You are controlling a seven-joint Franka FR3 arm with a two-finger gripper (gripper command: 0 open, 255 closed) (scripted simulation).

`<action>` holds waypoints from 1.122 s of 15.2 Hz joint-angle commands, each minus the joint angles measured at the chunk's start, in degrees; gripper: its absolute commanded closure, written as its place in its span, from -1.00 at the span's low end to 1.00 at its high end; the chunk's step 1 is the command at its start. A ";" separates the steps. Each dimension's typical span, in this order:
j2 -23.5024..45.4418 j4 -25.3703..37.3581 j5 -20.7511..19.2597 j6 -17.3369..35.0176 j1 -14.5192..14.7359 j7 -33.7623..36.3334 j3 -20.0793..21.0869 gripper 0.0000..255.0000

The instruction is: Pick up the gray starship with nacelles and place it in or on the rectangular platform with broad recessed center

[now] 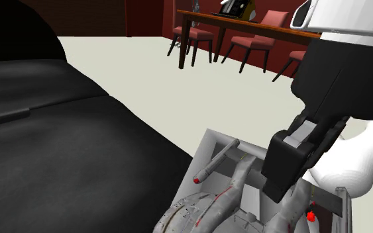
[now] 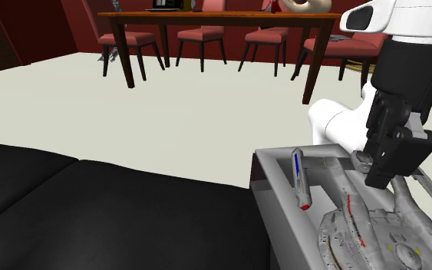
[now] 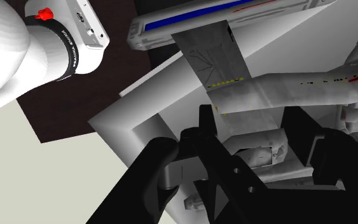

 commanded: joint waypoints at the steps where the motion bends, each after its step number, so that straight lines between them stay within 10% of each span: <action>1: -0.58 -2.20 0.40 1.66 0.20 -0.41 0.37 1.00; 9: -0.61 -2.19 0.43 1.64 0.14 -0.44 0.40 1.00; 10: -0.58 -2.19 0.43 1.67 0.13 -0.44 0.41 -1.00; 17: 0.90 2.37 -0.61 -1.49 -0.46 0.06 -0.51 -1.00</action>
